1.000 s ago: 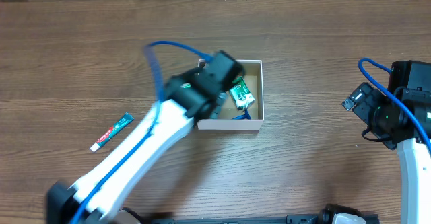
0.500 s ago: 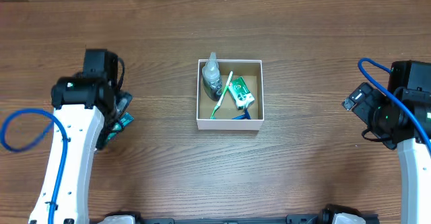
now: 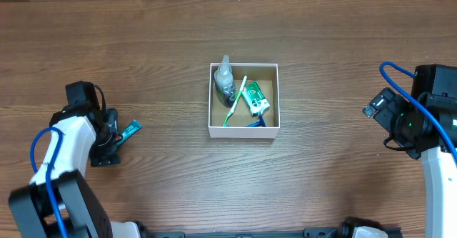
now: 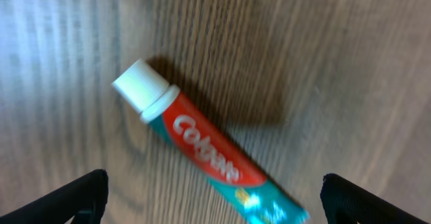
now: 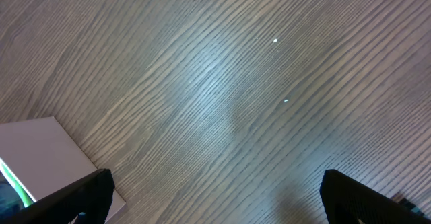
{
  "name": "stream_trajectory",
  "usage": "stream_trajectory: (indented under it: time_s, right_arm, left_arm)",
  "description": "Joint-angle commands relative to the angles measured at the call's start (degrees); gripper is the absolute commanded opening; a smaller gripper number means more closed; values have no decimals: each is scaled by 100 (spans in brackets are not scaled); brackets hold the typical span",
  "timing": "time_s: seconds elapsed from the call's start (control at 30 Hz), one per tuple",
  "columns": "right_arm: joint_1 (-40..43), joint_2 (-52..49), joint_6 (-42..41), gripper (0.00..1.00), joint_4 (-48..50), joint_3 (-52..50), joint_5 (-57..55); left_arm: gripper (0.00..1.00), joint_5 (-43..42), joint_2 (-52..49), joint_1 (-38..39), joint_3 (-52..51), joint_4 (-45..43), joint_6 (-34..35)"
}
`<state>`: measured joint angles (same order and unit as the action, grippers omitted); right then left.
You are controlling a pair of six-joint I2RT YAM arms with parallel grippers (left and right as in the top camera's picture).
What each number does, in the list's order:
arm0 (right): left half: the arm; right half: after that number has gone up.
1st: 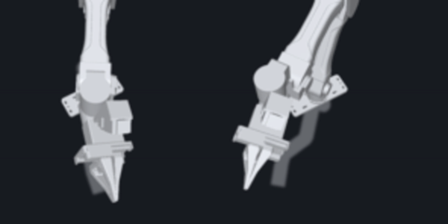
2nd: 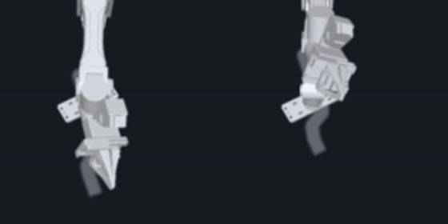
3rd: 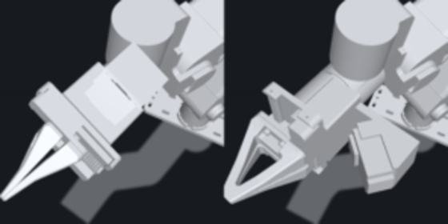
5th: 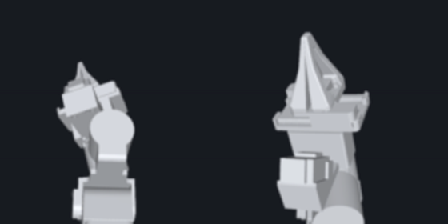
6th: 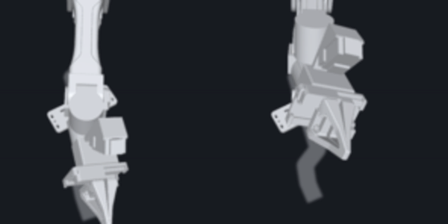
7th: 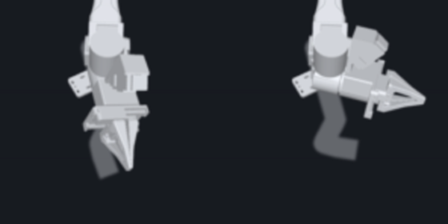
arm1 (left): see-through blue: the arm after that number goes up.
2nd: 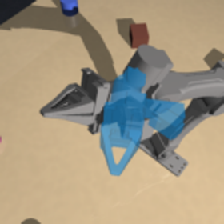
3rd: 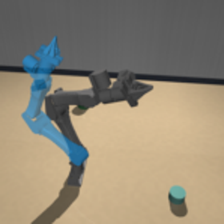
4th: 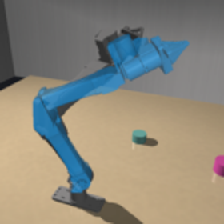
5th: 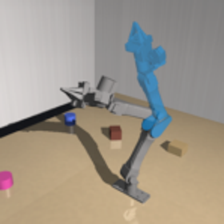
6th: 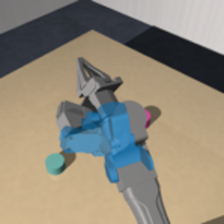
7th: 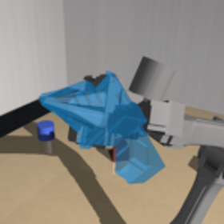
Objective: Pack container
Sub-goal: 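Grasp the Colgate toothpaste tube with the left gripper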
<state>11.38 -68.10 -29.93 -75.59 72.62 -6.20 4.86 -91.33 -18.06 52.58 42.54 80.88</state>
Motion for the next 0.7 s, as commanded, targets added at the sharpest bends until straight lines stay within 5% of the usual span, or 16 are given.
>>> stream_trajectory:
  time_s: [0.0,0.23,0.4,0.67]
  right_arm:
    - [22,20,15,100,26,-2,-17]
    - [22,20,15,100,28,-2,-17]
    - [22,20,15,100,31,-2,-20]
    - [22,20,15,100,28,-2,-17]
  left_arm:
    - [96,-352,-577,-68,-44,-249,31]
    - [90,-496,-1062,-66,-44,-516,59]
    - [58,-647,-1064,-66,-44,-490,57]
    - [28,-942,-1064,-66,-44,-446,55]
